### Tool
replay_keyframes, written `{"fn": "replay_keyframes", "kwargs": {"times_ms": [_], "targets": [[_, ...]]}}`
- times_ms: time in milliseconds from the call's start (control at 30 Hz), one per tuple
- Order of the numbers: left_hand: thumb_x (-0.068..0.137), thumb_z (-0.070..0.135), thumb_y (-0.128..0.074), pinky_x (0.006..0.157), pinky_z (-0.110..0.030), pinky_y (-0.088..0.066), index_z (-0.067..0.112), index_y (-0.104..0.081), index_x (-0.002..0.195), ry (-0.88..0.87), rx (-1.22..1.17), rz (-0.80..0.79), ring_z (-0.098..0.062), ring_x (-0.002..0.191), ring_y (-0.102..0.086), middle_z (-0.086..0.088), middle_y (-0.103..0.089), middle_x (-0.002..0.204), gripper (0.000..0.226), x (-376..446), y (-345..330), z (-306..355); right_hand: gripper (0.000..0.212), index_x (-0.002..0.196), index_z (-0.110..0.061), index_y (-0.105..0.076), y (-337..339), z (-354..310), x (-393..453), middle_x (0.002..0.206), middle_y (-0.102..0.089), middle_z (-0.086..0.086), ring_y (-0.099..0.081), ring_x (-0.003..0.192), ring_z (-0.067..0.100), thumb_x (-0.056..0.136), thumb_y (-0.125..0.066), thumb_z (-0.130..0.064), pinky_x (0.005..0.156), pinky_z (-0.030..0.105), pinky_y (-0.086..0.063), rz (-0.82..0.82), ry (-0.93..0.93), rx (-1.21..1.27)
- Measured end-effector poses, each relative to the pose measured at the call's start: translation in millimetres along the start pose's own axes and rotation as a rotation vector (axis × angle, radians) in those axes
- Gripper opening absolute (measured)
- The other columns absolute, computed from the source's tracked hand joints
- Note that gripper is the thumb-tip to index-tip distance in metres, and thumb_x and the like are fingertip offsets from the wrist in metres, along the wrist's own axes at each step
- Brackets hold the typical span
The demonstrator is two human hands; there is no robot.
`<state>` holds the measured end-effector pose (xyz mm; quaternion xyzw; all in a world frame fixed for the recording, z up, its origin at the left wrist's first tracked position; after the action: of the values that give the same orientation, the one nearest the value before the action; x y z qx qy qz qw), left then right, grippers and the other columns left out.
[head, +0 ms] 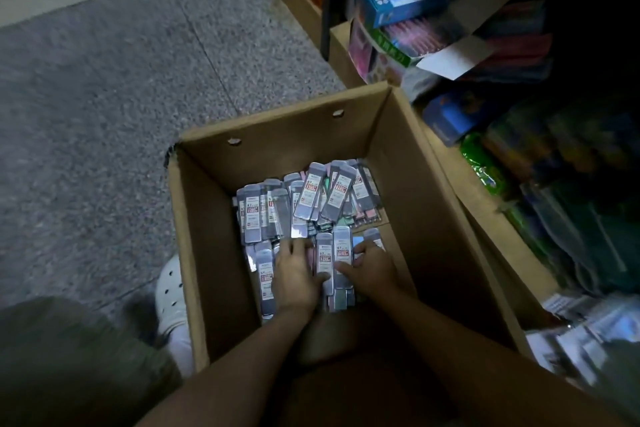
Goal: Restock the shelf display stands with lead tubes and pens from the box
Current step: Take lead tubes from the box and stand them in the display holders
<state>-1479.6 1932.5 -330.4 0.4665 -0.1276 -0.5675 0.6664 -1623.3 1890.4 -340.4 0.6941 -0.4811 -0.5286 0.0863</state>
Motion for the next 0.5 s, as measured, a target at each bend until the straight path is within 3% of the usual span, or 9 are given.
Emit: {"fn": "replay_keyframes", "kwargs": {"times_ms": [133,267,433,500], "targets": [[0.069,0.019,-0.084,0.096,-0.04,-0.044,0.015,-0.052,0.122,0.039,0.005,0.026,-0.024,0.119,-0.047,-0.002,-0.048,0.131,0.062,-2.8,2.5,-6.0,0.027,0.1,-0.009,-0.063,8.7,7.2,-0.7,0.103,-0.072,0.01,-0.066,0.097,0.023,0.083,-0.075,-0.026,0.061,0.019,-0.038,0.004,0.018,0.017],[0.076,0.009,-0.077,0.106,-0.032,-0.034,0.009,-0.053,0.123,0.039,-0.005,0.076,-0.025,0.127,-0.043,-0.007,-0.049,0.137,0.052,-16.3,1.2,-7.4,0.02,0.078,-0.016,-0.056,14.5,14.3,-5.7,0.098,-0.071,0.01,-0.065,0.093,0.023,0.082,-0.075,-0.02,0.068,0.024,-0.044,0.009,-0.001,0.016],[0.078,0.005,-0.075,0.102,-0.037,-0.04,0.009,-0.049,0.129,0.101,-0.009,0.067,-0.03,0.123,-0.047,-0.01,-0.046,0.134,0.057,-25.4,3.3,-6.2,0.026,0.069,-0.017,-0.053,17.2,11.9,-9.1,0.075,-0.061,0.003,-0.059,0.081,0.02,0.083,-0.074,-0.015,0.077,0.029,-0.049,0.035,0.003,0.102],[0.078,0.002,-0.071,0.098,-0.037,-0.041,0.01,-0.051,0.124,0.108,-0.011,0.046,-0.03,0.118,-0.049,-0.01,-0.051,0.127,0.051,-27.0,3.9,-9.0,0.023,0.069,-0.018,-0.056,19.8,14.5,-9.4,0.082,-0.067,0.007,-0.061,0.082,0.02,0.081,-0.076,-0.015,0.076,0.028,-0.049,0.071,-0.04,0.156]]}}
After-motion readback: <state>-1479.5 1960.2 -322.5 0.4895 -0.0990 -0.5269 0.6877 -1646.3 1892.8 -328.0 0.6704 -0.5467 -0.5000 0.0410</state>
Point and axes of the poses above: each hand's wrist, its own x-axis towards the middle knuckle, its own y-axis out of the back of the hand, z = x × y, the point moved 4 cm from there along x, towards the middle knuckle
